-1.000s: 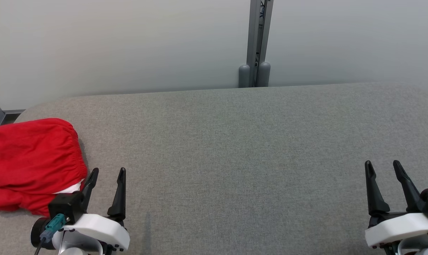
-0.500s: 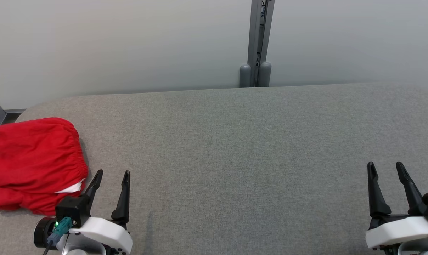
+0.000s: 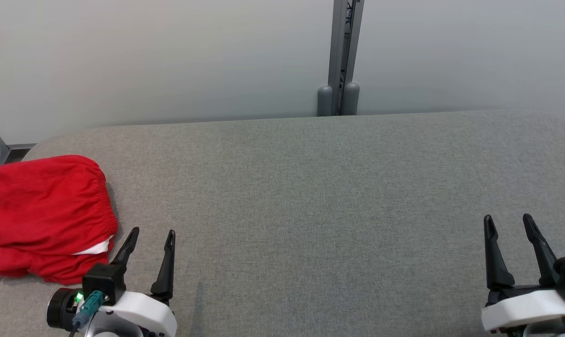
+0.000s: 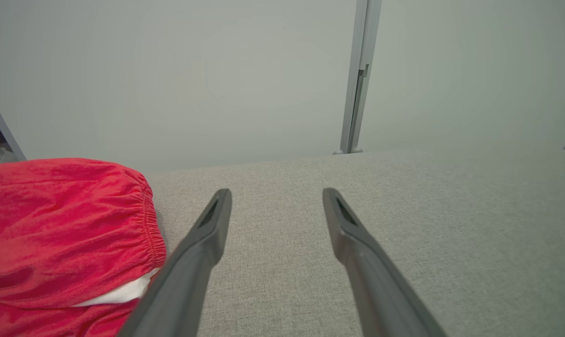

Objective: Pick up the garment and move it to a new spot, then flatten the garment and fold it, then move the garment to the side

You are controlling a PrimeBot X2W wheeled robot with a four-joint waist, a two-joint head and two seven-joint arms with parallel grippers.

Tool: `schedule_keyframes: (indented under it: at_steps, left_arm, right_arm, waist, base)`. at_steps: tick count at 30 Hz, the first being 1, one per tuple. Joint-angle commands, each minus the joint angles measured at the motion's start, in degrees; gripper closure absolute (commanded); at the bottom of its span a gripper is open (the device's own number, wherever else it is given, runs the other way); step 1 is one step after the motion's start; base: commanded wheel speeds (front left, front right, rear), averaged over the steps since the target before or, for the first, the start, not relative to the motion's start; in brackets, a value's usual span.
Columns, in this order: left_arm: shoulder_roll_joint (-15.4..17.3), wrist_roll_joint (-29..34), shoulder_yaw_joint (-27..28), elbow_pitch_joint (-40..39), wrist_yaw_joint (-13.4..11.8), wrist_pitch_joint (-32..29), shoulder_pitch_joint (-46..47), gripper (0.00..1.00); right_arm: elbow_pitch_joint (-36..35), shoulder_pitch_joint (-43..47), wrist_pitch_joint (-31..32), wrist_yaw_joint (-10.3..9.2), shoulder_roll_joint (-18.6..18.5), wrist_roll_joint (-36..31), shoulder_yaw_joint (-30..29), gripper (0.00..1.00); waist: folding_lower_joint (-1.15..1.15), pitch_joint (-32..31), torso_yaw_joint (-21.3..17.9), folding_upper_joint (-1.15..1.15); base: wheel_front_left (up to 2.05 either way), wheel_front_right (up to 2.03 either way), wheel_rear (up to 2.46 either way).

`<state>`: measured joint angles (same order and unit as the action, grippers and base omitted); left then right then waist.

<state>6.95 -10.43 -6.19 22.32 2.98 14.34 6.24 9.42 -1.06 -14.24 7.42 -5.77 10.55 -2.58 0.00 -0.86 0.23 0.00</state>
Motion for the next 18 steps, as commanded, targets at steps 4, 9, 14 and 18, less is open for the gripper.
schedule_keyframes:
  at_steps: [4, 9, 14, 18]
  left_arm:
    - [-0.01, 2.13, 0.39, 0.50, 0.53, 0.70, 0.87, 0.00]
    - [-0.36, 2.84, 0.80, 1.08, 0.84, 0.88, 1.11, 0.00]
    - [-0.79, 2.60, 1.29, 1.53, 1.26, 0.85, 1.42, 0.00]
    - [-1.10, 2.57, 1.54, 1.84, 1.47, 0.85, 1.49, 0.00]
  right_arm:
    - [-0.57, 0.49, -0.83, 0.12, -0.09, -1.73, -0.05, 0.00]
    - [-0.53, 0.61, -1.08, 0.13, 0.06, -2.04, -0.14, 0.00]
    - [-0.46, 0.66, -1.05, 0.13, 0.16, -1.53, -0.51, 0.00]
    - [-0.58, 0.72, -1.04, 0.13, 0.33, -1.41, -0.67, 0.00]
  waist:
    - [0.00, 0.01, 0.07, 0.00]
    - [0.00, 0.06, 0.16, 0.00]
    - [0.00, 0.11, 0.33, 0.00]
    - [0.00, 0.16, 0.55, 0.00]
  base:
    - [0.00, 0.00, 0.00]
    - [0.00, 0.00, 0.00]
    - [0.00, 0.00, 0.00]
    - [0.00, 0.00, 0.00]
